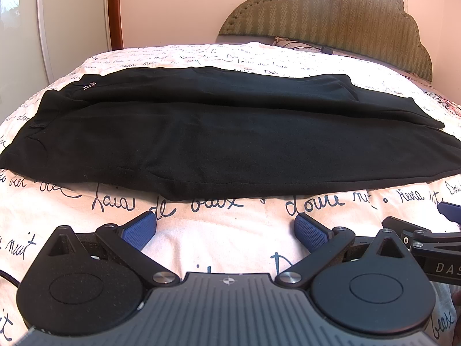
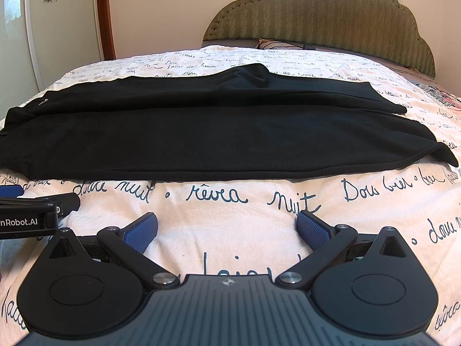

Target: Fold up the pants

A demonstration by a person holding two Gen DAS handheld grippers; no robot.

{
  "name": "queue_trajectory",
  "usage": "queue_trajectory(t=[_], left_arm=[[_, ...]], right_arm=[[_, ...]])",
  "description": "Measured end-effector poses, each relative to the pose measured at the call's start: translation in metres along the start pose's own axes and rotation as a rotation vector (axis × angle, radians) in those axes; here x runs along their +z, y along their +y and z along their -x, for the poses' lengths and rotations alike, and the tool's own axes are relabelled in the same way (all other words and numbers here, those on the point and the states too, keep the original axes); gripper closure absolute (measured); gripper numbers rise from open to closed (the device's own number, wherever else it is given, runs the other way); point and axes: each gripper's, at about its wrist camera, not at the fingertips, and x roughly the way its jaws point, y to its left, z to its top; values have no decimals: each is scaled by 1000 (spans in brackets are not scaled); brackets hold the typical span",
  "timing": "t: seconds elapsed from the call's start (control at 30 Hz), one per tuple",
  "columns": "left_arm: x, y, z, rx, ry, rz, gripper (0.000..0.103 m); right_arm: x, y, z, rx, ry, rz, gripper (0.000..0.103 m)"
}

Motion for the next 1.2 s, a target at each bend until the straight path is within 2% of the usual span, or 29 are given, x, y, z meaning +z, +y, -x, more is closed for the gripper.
queue_trajectory(t=[1.2], left_arm=[[-2,3,4,15,-11,-8,0]], right_arm=[[0,1,1,1,-1,-1,0]])
